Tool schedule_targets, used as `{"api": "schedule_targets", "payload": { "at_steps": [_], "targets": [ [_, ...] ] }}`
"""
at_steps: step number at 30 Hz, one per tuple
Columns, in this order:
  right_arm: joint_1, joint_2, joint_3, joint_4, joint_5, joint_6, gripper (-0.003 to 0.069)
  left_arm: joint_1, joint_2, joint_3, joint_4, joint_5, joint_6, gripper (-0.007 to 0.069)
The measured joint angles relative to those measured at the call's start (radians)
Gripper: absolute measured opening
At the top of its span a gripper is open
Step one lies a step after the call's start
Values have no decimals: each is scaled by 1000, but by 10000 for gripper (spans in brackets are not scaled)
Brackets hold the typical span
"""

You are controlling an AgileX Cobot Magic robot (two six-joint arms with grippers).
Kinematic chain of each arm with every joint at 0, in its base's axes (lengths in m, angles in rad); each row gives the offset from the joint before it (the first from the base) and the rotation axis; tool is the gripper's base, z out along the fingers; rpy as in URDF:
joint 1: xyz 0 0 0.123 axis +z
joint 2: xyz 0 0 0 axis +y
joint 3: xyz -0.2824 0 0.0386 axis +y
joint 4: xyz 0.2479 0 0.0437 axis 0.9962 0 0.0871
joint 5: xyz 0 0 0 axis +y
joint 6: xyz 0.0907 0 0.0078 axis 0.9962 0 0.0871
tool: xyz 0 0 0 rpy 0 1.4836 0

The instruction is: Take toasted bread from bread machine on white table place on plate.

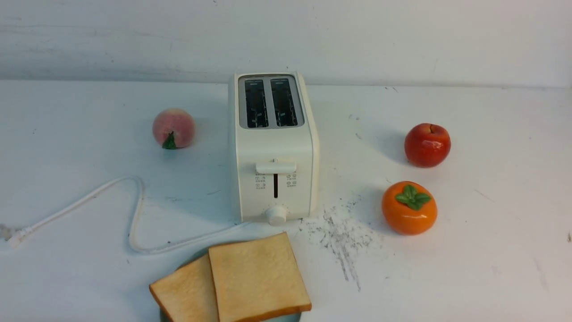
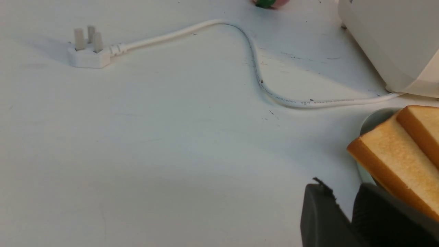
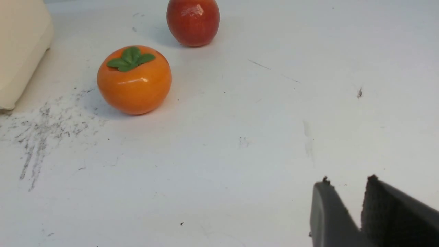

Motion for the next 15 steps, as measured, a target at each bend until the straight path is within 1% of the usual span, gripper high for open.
{"api": "schedule_targets", "payload": {
  "at_steps": [15],
  "targets": [
    [0, 0, 0, 0, 1, 1, 188, 0, 0, 0, 0, 0, 0, 161]
  ]
}}
